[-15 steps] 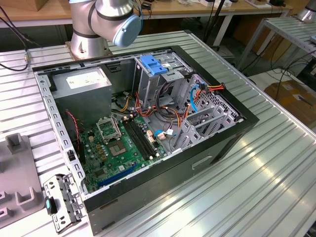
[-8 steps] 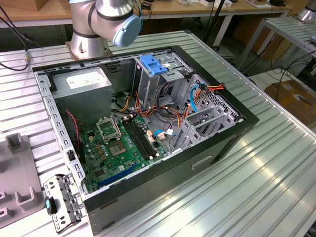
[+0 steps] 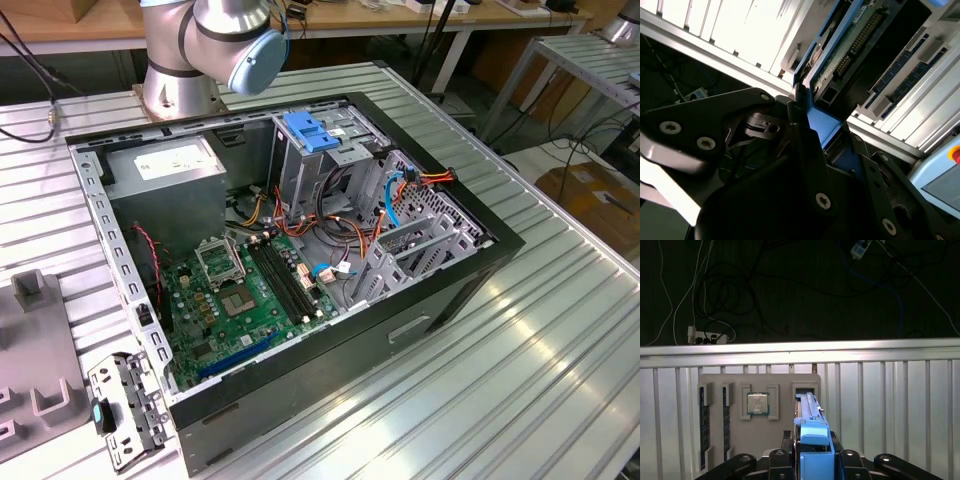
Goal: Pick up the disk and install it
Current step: 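Pick up the disk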
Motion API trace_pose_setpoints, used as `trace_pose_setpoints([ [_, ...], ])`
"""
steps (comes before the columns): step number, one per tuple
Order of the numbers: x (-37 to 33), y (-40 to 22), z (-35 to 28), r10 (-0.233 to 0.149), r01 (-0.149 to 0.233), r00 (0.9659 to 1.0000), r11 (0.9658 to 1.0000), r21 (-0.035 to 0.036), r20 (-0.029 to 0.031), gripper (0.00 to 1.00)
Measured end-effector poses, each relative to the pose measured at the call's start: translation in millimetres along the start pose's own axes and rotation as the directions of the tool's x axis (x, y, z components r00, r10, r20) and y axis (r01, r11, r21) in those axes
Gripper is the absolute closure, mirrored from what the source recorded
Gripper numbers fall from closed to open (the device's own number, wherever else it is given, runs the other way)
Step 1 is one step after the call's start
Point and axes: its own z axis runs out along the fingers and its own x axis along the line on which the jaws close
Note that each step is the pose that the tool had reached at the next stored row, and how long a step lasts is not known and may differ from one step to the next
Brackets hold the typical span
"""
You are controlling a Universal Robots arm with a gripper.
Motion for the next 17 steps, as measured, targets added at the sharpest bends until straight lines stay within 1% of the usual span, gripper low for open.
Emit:
trace_pose_setpoints([
  [17, 0.2, -0.1, -8.1, 0.0, 0.0, 1.0, 1.0, 0.0, 0.0, 0.63],
])
